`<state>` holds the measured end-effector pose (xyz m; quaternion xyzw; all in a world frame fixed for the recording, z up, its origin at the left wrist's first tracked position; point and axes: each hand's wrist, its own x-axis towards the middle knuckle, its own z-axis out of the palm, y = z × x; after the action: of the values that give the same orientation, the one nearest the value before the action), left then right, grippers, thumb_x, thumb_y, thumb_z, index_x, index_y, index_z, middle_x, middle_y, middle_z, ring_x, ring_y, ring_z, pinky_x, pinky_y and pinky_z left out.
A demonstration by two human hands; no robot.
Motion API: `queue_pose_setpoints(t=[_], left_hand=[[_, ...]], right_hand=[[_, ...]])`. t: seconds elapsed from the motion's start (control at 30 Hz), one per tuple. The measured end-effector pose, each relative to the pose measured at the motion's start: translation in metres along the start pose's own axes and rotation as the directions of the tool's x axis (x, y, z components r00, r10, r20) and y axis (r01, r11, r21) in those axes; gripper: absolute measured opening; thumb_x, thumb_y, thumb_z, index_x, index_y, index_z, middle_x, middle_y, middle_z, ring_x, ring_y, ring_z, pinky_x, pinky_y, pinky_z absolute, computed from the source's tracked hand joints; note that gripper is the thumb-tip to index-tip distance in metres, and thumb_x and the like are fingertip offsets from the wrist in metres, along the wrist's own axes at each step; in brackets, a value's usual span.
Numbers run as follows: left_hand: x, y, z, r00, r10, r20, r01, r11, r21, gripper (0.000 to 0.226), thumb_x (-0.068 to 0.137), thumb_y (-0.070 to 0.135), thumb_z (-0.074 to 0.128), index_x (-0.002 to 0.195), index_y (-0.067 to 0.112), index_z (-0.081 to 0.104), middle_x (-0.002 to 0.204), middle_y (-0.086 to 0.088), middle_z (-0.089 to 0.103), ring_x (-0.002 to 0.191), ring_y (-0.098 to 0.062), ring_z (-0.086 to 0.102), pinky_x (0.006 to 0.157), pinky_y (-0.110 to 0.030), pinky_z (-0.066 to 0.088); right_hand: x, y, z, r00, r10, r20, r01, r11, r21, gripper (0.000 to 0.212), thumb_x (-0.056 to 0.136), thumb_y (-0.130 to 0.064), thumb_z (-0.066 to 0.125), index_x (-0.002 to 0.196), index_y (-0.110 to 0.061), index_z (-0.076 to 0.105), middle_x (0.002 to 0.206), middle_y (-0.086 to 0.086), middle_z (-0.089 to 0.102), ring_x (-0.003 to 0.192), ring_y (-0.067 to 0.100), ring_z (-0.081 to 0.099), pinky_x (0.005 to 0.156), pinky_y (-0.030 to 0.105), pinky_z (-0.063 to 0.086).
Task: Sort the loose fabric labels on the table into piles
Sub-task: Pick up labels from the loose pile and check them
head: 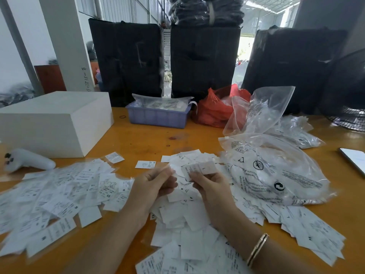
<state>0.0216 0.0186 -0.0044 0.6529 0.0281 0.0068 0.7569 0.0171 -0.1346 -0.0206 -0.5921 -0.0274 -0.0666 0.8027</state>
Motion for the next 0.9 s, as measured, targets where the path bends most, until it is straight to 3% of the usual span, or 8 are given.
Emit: queue_pose_setpoints(t=[0.13, 0.2, 0.27, 0.37, 0.57, 0.63, 0.8, 0.9], left_hand=[[0.0006, -0.0004, -0.0017, 0.999, 0.006, -0.049, -0.008, 0.999, -0.049, 0.016, 0.08, 0.031, 0.07, 0.072, 0.018, 0.075, 0.074, -0.005, 0.073, 0.068, -0.014, 0.071, 0.053, -0.016, 0.052], [0.0003, 0.0001, -0.0015, 1.0, 0.003, -0.027, -0.006, 0.996, -0.088, 0.011, 0.082, 0.026, 0.069, 0.076, 0.02, 0.076, 0.076, -0.005, 0.073, 0.069, -0.015, 0.071, 0.055, -0.018, 0.053], [-0.0001, -0.0001, -0.0005, 1.0, 0.003, -0.011, -0.004, 0.994, -0.105, 0.01, 0.084, 0.022, 0.068, 0.078, 0.02, 0.076, 0.077, -0.006, 0.073, 0.071, -0.016, 0.071, 0.056, -0.018, 0.053], [-0.0009, -0.0016, 0.0005, 1.0, 0.001, -0.001, -0.001, 0.994, -0.112, 0.011, 0.085, 0.019, 0.066, 0.079, 0.019, 0.076, 0.078, -0.006, 0.073, 0.073, -0.016, 0.072, 0.057, -0.018, 0.053], [-0.0006, -0.0047, 0.0019, 0.999, 0.023, 0.041, -0.019, 0.994, -0.107, 0.012, 0.085, 0.019, 0.066, 0.078, 0.023, 0.075, 0.081, -0.004, 0.073, 0.074, -0.011, 0.07, 0.063, -0.02, 0.054], [0.0, -0.0052, 0.0013, 0.999, 0.032, 0.044, -0.026, 0.992, -0.125, 0.009, 0.082, 0.021, 0.068, 0.079, 0.025, 0.075, 0.084, -0.003, 0.074, 0.08, -0.012, 0.071, 0.067, -0.022, 0.054], [0.0003, -0.0041, 0.0011, 0.998, 0.057, 0.02, -0.053, 0.983, -0.179, 0.019, 0.064, 0.033, 0.072, 0.081, 0.024, 0.075, 0.093, -0.003, 0.074, 0.09, -0.012, 0.07, 0.073, -0.024, 0.05], [0.0, -0.0052, 0.0028, 0.997, 0.07, 0.011, -0.068, 0.986, -0.154, 0.015, 0.069, 0.033, 0.07, 0.082, 0.027, 0.075, 0.093, 0.0, 0.074, 0.09, -0.01, 0.07, 0.075, -0.024, 0.05]], right_hand=[[-0.0009, -0.0011, 0.0022, 1.0, 0.019, 0.024, -0.019, 1.0, -0.019, 0.012, 0.084, -0.015, 0.068, 0.095, -0.01, 0.069, 0.08, 0.003, 0.073, 0.077, 0.015, 0.07, 0.064, 0.018, 0.051], [-0.0018, -0.0023, 0.0037, 1.0, 0.022, -0.007, -0.022, 0.995, -0.098, 0.004, 0.081, -0.024, 0.071, 0.079, -0.021, 0.073, 0.069, -0.004, 0.069, 0.066, 0.008, 0.064, 0.059, 0.018, 0.048], [-0.0028, -0.0037, 0.0048, 0.998, 0.04, -0.044, -0.047, 0.985, -0.165, 0.019, 0.079, -0.03, 0.073, 0.06, -0.03, 0.071, 0.058, -0.009, 0.062, 0.055, 0.002, 0.055, 0.052, 0.015, 0.043], [-0.0032, -0.0039, 0.0049, 0.995, 0.067, -0.07, -0.079, 0.981, -0.18, 0.027, 0.078, -0.034, 0.073, 0.052, -0.03, 0.067, 0.054, -0.011, 0.058, 0.05, 0.0, 0.051, 0.049, 0.014, 0.041], [-0.0053, -0.003, 0.0071, 0.998, 0.066, -0.023, -0.069, 0.983, -0.168, 0.004, 0.082, -0.023, 0.071, 0.081, -0.019, 0.07, 0.072, -0.003, 0.072, 0.06, 0.002, 0.061, 0.06, 0.02, 0.046], [-0.0045, -0.0022, 0.0063, 0.998, 0.059, -0.032, -0.064, 0.986, -0.153, 0.008, 0.084, -0.019, 0.069, 0.089, -0.014, 0.067, 0.077, 0.001, 0.074, 0.062, 0.004, 0.063, 0.059, 0.018, 0.047], [-0.0032, -0.0041, 0.0057, 0.995, 0.077, -0.058, -0.08, 0.996, -0.046, 0.016, 0.086, -0.023, 0.066, 0.097, -0.01, 0.068, 0.085, 0.005, 0.075, 0.067, 0.007, 0.065, 0.058, 0.016, 0.048], [-0.006, -0.0054, 0.0083, 0.996, 0.082, -0.036, -0.086, 0.987, -0.136, 0.018, 0.085, -0.033, 0.065, 0.09, -0.016, 0.07, 0.082, 0.001, 0.075, 0.064, 0.004, 0.063, 0.058, 0.017, 0.047]])
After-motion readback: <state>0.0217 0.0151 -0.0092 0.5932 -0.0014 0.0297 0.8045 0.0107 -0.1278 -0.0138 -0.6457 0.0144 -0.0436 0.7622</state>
